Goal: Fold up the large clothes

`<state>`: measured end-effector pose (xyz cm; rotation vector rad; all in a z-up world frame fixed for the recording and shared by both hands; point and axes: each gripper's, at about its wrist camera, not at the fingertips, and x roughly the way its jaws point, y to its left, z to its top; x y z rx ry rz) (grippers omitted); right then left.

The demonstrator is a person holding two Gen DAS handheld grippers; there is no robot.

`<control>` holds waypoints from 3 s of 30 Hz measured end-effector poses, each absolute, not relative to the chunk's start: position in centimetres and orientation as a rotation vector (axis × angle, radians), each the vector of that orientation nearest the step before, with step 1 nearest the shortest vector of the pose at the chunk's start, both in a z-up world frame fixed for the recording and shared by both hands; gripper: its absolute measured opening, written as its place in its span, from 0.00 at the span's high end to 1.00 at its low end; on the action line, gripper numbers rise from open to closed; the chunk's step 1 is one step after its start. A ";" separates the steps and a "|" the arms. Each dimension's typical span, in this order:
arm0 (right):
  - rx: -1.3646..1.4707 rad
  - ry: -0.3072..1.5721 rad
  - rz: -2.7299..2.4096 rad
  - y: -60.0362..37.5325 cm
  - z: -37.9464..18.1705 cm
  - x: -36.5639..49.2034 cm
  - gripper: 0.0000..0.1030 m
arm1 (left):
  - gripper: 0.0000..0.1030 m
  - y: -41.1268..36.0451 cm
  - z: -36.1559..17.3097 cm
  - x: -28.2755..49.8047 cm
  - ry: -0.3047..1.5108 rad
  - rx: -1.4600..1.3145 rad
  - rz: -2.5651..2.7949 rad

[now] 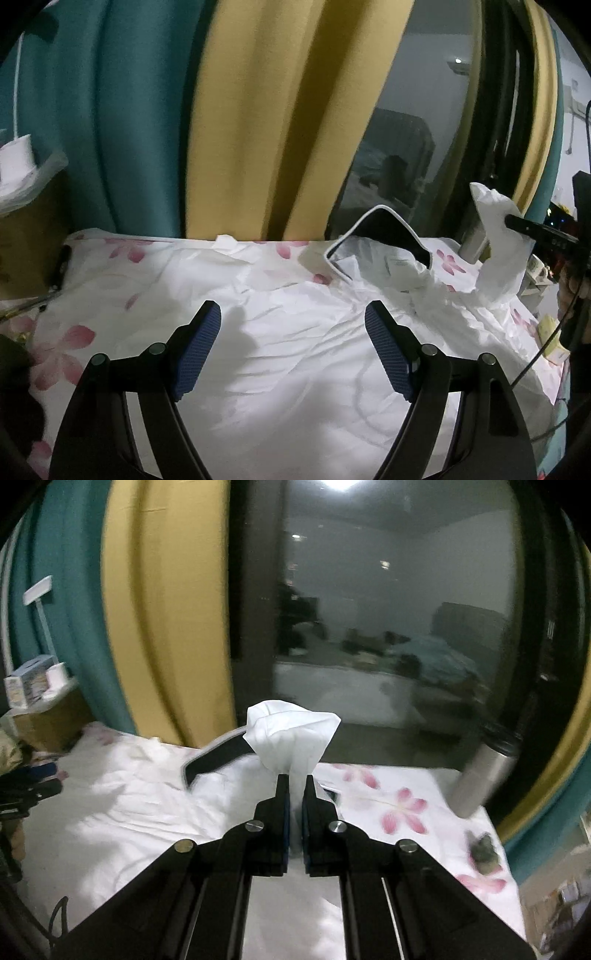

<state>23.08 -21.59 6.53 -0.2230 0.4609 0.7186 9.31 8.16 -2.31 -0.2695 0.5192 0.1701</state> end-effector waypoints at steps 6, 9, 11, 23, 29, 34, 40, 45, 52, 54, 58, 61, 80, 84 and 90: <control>-0.267 0.501 0.812 -16.0 4.4 21.7 0.95 | 0.19 10.0 -2.3 7.5 0.515 -0.289 0.197; -0.280 0.550 0.840 -13.5 2.4 21.3 0.94 | 0.19 10.8 -2.4 7.0 0.511 -0.297 0.214; -0.281 0.589 0.865 -11.9 1.0 20.8 0.94 | 0.19 11.4 -2.7 6.8 0.512 -0.305 0.224; -0.322 0.774 0.953 -10.5 -4.0 17.7 0.41 | 0.19 11.1 -3.5 6.5 0.557 -0.303 0.245; -0.282 0.749 0.862 -15.9 -3.1 18.2 0.41 | 0.19 9.8 -4.0 8.1 0.601 -0.290 0.214; -0.272 0.768 0.655 -20.9 -4.4 21.6 0.41 | 0.19 7.3 -4.4 11.2 0.653 -0.242 0.136; -0.268 0.878 0.594 -22.8 -7.4 23.5 0.41 | 0.19 4.5 -5.1 16.2 0.714 -0.195 0.034; -0.289 0.905 0.644 -22.6 -8.5 21.9 0.41 | 0.19 3.2 -7.6 21.1 0.795 -0.189 -0.045; -0.290 0.903 0.689 -23.8 -8.6 19.8 0.41 | 0.85 2.5 -11.0 21.8 0.884 -0.170 -0.138; -0.274 0.883 0.688 -24.9 -7.8 19.6 0.41 | 0.93 2.5 -10.9 20.7 0.871 -0.159 -0.146; -0.250 0.809 0.597 -28.7 -5.5 21.1 0.41 | 0.95 3.4 -10.1 18.3 0.838 -0.143 -0.099; -0.222 0.795 0.506 -31.6 -4.8 24.3 0.41 | 0.95 4.5 -9.9 17.1 0.839 -0.167 -0.058; -0.281 0.850 0.589 -29.3 -9.1 30.4 0.97 | 0.61 7.3 -9.0 16.5 0.841 -0.236 0.082; -0.269 0.829 0.540 -30.7 -8.6 30.8 0.97 | 0.61 8.9 -8.5 16.1 0.822 -0.224 0.116; -0.309 0.822 0.419 -32.6 -8.5 31.7 0.98 | 0.60 13.3 -7.7 16.6 0.798 -0.207 0.182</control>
